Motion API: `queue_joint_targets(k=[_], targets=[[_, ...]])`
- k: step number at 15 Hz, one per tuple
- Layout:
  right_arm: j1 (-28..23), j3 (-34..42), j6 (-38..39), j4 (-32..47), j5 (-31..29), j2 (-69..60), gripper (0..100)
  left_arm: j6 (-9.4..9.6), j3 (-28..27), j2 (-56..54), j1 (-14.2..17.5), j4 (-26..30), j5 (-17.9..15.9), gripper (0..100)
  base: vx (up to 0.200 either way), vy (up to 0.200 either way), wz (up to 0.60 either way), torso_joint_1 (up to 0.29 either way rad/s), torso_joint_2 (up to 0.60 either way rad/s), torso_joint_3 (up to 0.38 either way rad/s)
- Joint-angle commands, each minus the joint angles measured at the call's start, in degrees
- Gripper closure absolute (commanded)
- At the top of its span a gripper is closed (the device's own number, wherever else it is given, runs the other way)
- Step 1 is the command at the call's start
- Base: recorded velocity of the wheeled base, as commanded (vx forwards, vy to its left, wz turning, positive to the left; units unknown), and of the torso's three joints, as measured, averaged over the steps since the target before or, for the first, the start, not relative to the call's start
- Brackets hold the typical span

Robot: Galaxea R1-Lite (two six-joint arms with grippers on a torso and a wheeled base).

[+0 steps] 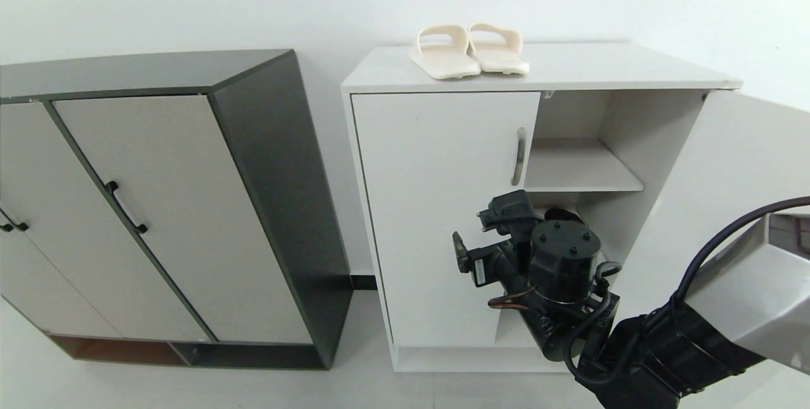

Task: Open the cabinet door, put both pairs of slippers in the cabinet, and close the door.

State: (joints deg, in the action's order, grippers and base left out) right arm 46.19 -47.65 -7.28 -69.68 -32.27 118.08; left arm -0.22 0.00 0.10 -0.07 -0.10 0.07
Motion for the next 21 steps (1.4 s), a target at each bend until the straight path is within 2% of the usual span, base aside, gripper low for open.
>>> queue_joint_targets(k=[1, 10, 19, 21], targets=[[0.13, 0.02, -0.02, -0.02, 0.01, 0.13, 0, 0.04, 0.00, 0.08, -0.01, 0.01, 0.01, 100, 0.000, 0.000, 0.00, 0.129, -0.46, -0.344], [0.04, 0.02, 0.07, -0.10, 0.01, 0.05, 0, -0.04, 0.00, 0.08, -0.01, 0.01, 0.01, 100, 0.000, 0.000, 0.00, 0.152, -0.47, -0.321], [0.04, 0.02, 0.33, -0.28, 0.19, 0.05, 0, -0.04, 0.00, 0.08, -0.01, 0.01, 0.01, 100, 0.000, 0.000, 0.00, 0.214, -0.52, -0.313], [0.04, 0.10, 0.07, -2.21, 2.03, 0.13, 0, -0.04, 0.00, 0.08, -0.01, 0.01, 0.01, 100, 0.000, 0.000, 0.00, 0.251, -0.57, -0.325]])
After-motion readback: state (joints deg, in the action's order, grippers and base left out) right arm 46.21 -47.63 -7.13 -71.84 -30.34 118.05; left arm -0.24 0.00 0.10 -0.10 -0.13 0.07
